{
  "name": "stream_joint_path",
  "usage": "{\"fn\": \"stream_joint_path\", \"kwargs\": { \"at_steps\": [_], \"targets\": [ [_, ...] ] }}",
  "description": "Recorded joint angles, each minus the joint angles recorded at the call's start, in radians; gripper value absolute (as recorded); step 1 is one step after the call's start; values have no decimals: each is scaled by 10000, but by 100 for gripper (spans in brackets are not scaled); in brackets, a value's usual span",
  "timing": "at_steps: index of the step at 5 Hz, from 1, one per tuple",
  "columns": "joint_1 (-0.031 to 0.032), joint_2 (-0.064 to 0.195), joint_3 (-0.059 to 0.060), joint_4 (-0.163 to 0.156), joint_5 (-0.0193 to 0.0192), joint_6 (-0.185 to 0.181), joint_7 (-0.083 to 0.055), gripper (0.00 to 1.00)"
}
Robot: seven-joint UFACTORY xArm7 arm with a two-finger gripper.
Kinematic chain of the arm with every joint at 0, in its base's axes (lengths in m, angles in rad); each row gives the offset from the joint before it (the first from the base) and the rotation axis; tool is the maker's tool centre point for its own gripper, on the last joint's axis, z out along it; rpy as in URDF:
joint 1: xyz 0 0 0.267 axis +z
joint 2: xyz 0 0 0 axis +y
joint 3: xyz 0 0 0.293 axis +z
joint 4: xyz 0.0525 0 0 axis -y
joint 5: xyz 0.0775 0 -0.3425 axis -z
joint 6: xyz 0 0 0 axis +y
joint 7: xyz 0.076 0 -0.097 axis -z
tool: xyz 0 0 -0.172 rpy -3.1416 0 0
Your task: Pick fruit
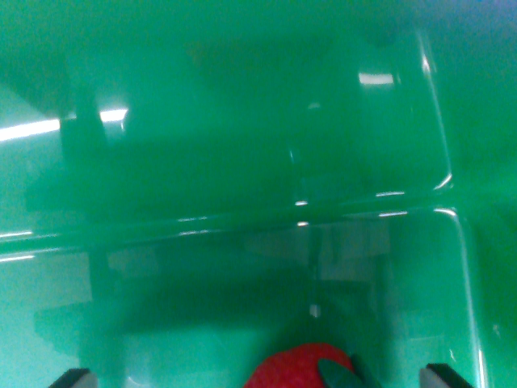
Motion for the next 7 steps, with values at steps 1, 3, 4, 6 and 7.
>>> {"fn": "stream_joint_path", "kwargs": {
  "at_steps": [1,3,4,6,7],
  "targets": [
    [0,0,0,0,0,0,0,0],
    [0,0,0,0,0,0,0,100],
    [0,0,0,0,0,0,0,100],
    [0,-4,0,5,0,9,-1,100],
    [0,-4,0,5,0,9,-1,100]
  ]
}}
